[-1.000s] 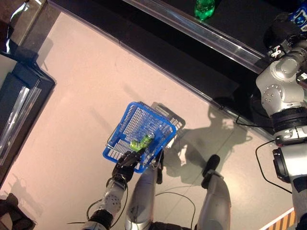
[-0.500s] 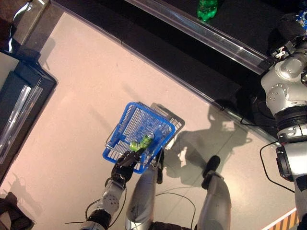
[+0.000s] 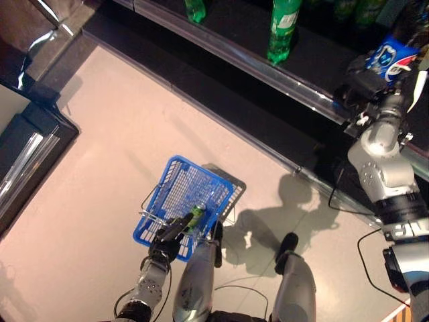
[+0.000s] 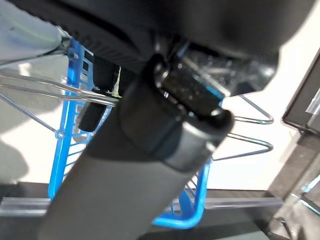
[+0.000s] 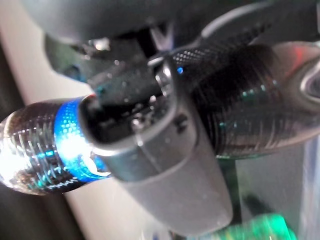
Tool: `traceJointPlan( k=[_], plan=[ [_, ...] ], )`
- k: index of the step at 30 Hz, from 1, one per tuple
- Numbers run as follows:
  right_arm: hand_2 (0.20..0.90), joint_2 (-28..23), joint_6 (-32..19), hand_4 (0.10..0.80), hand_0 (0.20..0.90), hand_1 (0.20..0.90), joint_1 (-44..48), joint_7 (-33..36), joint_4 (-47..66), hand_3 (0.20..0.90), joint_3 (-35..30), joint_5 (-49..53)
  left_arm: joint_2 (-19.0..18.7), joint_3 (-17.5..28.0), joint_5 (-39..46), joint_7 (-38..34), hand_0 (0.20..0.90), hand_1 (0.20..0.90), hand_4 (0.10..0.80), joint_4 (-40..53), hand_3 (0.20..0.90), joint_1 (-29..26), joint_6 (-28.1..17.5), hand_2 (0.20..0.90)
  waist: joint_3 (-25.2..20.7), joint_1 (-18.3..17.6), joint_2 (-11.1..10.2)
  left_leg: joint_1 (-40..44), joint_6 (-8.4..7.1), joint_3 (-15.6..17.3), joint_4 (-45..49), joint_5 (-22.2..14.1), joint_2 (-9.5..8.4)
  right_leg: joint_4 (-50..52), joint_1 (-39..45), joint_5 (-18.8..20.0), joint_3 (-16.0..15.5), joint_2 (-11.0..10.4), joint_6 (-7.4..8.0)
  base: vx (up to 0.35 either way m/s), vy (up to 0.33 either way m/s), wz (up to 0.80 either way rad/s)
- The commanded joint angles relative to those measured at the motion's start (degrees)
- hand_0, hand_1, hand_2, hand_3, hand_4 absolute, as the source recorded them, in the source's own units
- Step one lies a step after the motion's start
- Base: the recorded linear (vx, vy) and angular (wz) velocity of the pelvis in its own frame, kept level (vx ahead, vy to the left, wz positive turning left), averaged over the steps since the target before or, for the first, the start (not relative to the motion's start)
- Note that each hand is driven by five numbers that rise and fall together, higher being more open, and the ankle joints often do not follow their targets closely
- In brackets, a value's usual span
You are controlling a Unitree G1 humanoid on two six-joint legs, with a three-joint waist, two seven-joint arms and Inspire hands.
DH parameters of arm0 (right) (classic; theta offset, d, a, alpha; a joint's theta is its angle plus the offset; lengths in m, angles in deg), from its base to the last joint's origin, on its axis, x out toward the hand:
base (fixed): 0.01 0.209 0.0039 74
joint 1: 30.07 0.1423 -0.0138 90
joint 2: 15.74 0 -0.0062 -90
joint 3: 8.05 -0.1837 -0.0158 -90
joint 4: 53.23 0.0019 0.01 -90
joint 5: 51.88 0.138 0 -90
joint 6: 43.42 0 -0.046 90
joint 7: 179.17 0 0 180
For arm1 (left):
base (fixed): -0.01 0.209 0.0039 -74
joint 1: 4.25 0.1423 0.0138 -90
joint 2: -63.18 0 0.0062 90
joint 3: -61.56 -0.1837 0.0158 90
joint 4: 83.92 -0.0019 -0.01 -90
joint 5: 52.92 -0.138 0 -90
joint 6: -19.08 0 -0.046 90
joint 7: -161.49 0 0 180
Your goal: Pick up the drink and place into the basket.
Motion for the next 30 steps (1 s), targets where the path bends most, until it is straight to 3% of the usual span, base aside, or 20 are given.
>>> traceJointPlan(
  k=[1,9,19,30],
  plan=[
    [0.3,-3.45,-7.03,0.1,0.3,0.3,6.31,-5.98,15.7,0.2,-5.1,-7.87,-7.07,1.84,-3.47,3.66,0.3,0.3,0.1,12.22,0.2,6.48,-8.11,0.3,-5.06,0.13,-1.93,1.61,0.32,-0.45,4.84,-3.04,-0.13,1.64,4.71,-4.41,-2.6,3.64,-4.48,0.051,0.036,0.06],
    [0.3,4.06,-6.59,0.1,0.3,0.3,-3.96,-13.65,27.47,0.2,-2.32,-6.73,-7.01,2.93,-3.6,3.99,0.3,0.3,0.1,23.16,0.2,8.59,-9.8,0.3,-9.1,0.17,-3.08,6.71,-0.12,0.39,1.59,-2.64,0.64,-2.95,10.96,-3.91,-2.81,4.43,-3.98,0.05,0.011,0.0],
    [0.3,9.69,-3.93,0.1,0.3,0.3,-12.51,-19.02,37.46,0.2,4.24,-3.67,-8.62,1.66,-7.3,7.79,0.3,0.3,0.1,39.46,0.2,10.23,-5.07,0.3,-12.65,2.07,-3.88,9.83,-0.14,-0.12,0.17,-3.47,0.49,-5.35,15.92,-3.91,-4.59,4.65,-3.46,0.052,0.011,0.07],
    [0.3,12.26,-2.85,0.1,0.3,0.3,-16.01,-18.25,39.6,0.2,14.83,-2.42,-12.2,-0.65,-7.9,10.58,0.3,0.3,0.1,53.39,0.2,11.4,-1.78,0.3,-13.96,5.38,-3.83,11.74,-0.15,-2.31,-0.26,-3.25,-0.56,-6.92,19.66,-3.81,-6.41,4.38,-2.54,0.038,0.018,0.13]
  ],
)
